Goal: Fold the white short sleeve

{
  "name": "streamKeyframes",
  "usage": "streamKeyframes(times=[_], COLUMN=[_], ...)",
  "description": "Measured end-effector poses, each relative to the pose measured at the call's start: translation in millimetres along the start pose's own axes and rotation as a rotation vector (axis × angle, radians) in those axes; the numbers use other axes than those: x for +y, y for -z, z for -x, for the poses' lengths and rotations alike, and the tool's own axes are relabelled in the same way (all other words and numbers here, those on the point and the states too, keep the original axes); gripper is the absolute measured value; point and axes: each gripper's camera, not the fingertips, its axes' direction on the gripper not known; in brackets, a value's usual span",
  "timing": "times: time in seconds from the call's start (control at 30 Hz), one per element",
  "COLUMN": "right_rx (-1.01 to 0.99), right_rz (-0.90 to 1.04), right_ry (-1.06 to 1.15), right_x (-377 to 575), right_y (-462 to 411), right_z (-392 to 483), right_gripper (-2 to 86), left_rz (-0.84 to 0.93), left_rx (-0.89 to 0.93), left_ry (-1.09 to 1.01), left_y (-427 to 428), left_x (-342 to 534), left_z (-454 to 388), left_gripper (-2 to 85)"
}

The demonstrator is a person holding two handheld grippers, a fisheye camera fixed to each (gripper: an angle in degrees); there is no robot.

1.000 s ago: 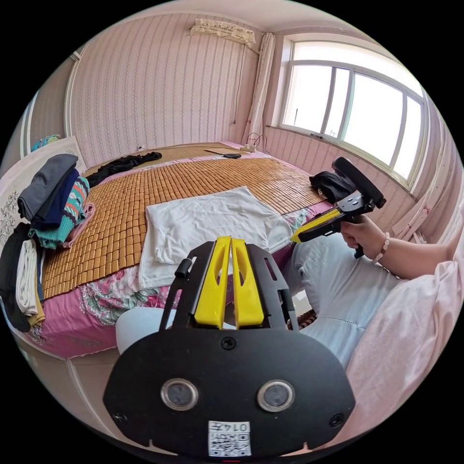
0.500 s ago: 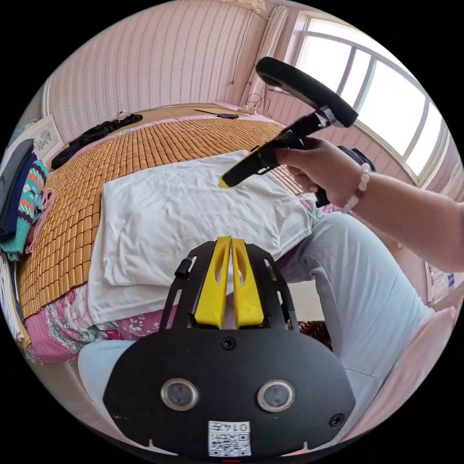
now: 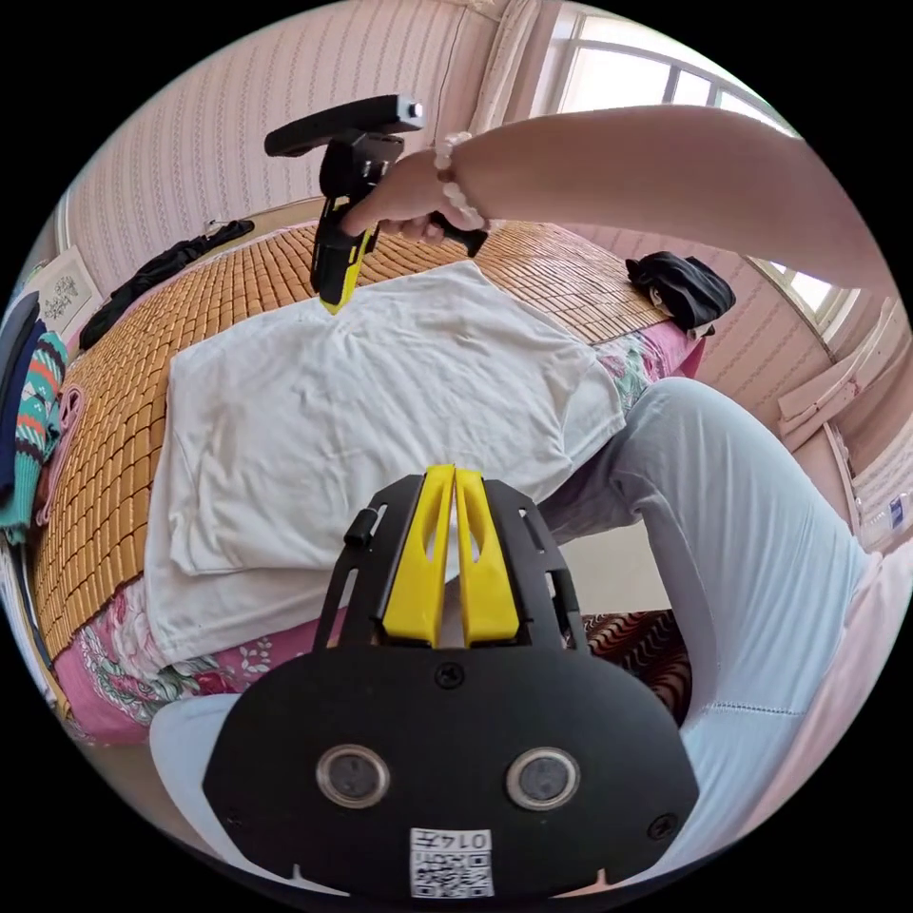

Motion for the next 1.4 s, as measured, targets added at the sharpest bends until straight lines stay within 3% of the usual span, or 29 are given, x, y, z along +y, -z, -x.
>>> streamKeyframes(times=[0.2, 0.27, 0.43, 0.53, 0.7, 0.9, 1.13, 1.27, 1.4], right_rx=[-0.068, -0.151, -0.219, -0.249, -0.310, -0.391, -0.651, -0.860, -0.947], right_rz=[0.011, -0.098, -0.263, -0.211, -0.053, 0.017, -0.212, -0.360, -0.404], right_ry=[-0.065, -0.125, -0.267, -0.368, -0.455, -0.407, -0.373, -0.364, -0.312], right_x=[-13, 18, 149, 232, 297, 307, 348, 372, 385], right_y=[-5, 14, 48, 35, -2, -17, 23, 38, 44], right_z=[-39, -64, -112, -130, -146, -174, -223, -252, -269], right_gripper=[-0.3, -0.1, 1.2, 5.5, 10.5, 2.8, 0.7, 0.8, 1.9], left_rz=[0.133, 0.127, -0.068, -0.148, -0.107, -0.023, 0.014, 0.013, -0.016], left_rx=[0.015, 0.019, 0.030, 0.071, 0.128, 0.116, 0.141, 0.115, -0.019], left_ry=[-0.044, -0.046, -0.072, -0.103, -0.193, -0.311, -0.366, -0.386, -0.322], left_y=[-36, -36, -14, -12, -32, -63, -95, -104, -109], left_x=[2, 2, -1, -7, -23, -44, -71, -84, -96], left_z=[-4, -5, -13, -22, -48, -88, -113, -122, -119], left_gripper=[-0.9, -0.8, 3.6, 8.2, 12.1, 15.5, 20.6, 18.2, 3.8])
